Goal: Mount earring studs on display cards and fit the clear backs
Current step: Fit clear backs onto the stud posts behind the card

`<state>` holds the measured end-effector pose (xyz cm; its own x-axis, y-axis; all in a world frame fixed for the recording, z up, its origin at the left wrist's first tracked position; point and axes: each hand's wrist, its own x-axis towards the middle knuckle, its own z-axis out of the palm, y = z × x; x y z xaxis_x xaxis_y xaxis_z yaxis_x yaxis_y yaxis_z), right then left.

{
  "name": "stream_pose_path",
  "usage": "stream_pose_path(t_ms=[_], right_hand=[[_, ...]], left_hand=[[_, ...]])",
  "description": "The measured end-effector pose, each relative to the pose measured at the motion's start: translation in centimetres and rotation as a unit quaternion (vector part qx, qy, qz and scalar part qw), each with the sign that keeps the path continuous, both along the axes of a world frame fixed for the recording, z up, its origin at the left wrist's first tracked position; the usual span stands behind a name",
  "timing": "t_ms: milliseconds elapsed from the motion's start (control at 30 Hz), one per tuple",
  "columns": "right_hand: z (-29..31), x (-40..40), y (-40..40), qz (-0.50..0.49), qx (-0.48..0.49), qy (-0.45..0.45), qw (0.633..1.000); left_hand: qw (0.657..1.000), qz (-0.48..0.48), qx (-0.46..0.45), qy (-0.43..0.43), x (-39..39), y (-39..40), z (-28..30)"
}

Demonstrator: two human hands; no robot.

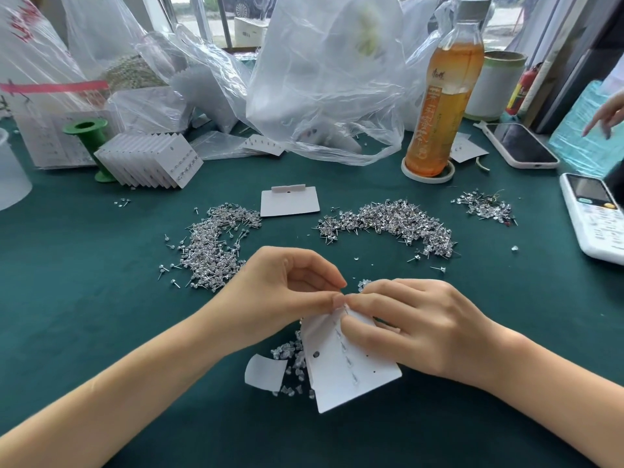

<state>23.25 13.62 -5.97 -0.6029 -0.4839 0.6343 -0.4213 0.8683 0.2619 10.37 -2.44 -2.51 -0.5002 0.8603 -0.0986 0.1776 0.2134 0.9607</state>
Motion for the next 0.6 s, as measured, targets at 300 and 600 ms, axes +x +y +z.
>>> stream_pose_path(t_ms=[300,600], right_hand=[[-0.1,-0.13,-0.03,0.004,-0.002,0.012,1.0],[0.07,-0.09,-0.11,0.007,0.011,0.013,1.0]], left_hand=[[1.0,-0.002,0.009,0.01,0.01,0.0,-0.05],[0.999,-0.022,0.015,0.033,-0.11,0.03,-0.27]])
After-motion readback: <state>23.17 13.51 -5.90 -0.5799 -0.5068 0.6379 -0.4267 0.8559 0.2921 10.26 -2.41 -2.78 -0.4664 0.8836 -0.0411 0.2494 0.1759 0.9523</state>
